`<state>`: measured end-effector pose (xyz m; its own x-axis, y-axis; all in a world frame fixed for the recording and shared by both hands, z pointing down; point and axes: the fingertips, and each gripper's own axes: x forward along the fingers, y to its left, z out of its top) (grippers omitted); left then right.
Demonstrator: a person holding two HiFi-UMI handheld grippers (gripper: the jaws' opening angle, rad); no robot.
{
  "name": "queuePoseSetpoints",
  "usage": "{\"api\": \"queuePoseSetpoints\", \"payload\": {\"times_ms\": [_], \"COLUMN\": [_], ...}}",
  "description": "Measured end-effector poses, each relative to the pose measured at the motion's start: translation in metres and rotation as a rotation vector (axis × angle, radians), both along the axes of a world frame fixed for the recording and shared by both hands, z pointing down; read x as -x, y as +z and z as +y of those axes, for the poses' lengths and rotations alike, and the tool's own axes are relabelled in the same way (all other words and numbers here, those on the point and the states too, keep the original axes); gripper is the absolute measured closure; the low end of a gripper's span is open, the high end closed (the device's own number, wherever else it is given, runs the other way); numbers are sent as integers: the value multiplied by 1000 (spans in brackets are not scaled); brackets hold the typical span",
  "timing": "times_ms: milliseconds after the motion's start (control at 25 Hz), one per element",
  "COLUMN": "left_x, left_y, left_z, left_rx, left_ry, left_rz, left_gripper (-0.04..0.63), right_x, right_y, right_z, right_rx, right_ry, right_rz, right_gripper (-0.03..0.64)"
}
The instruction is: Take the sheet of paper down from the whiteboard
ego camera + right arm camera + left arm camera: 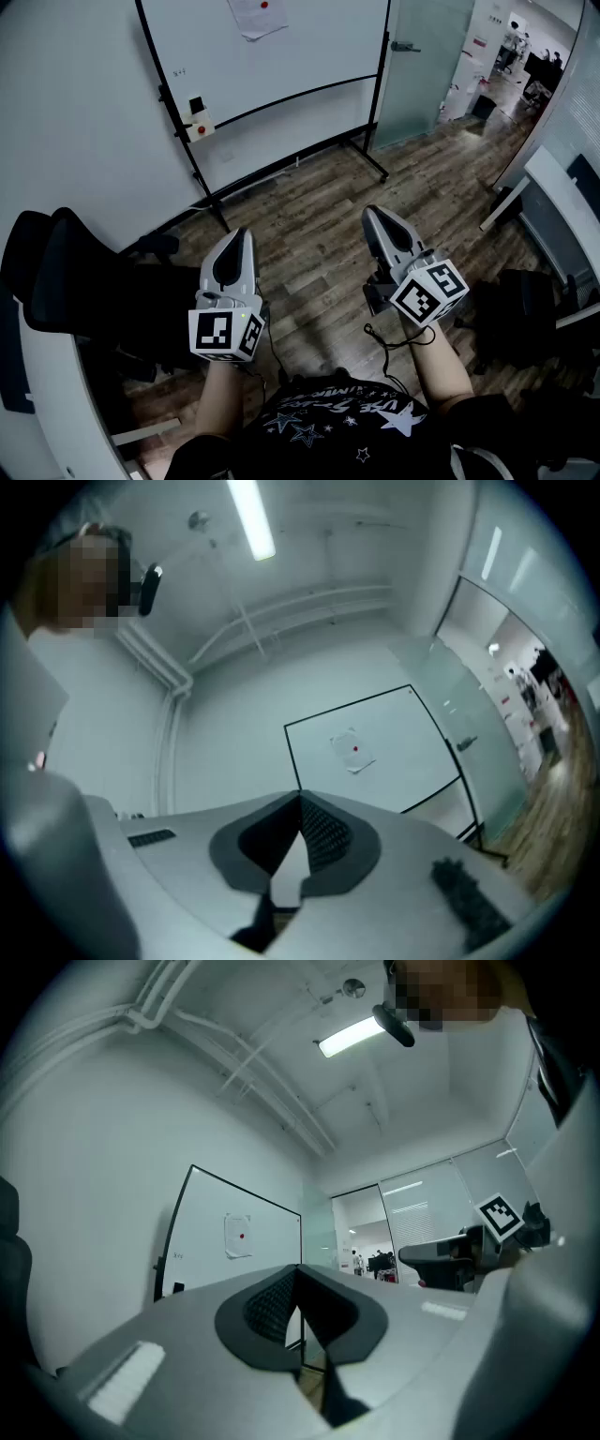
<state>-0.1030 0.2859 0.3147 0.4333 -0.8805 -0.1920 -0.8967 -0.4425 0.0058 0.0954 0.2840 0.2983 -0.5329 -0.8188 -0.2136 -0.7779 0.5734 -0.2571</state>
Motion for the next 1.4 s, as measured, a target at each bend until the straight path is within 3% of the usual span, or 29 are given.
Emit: {"api": "queuePoseSetpoints", "payload": {"times_ms": [280,560,760,920,1040,1400], "left_x": [-9,-15,10,43,66,83], "left_y": [-8,8,46,66,81,95], "left_z": [-3,-1,8,19,22,7], "left_rx": [-38,12,112,166,198,205], "left_ry": [21,39,27,12,9,22], "left_rz": [-19,-48,-19,8,43,58], "left_gripper": [588,588,588,588,588,588], "right_x": [1,13,14,30,43,65], "right_y": [-16,-2,26,35,46,59], "right_z": [-4,-1,1,13,13,2], "right_rx": [-62,-53,-3,-44,-11,32], "right_ry": [6,25,39,29,51,52], "right_rz": [5,65,5,25,84,113], "right_gripper": [601,601,601,600,600,600]}}
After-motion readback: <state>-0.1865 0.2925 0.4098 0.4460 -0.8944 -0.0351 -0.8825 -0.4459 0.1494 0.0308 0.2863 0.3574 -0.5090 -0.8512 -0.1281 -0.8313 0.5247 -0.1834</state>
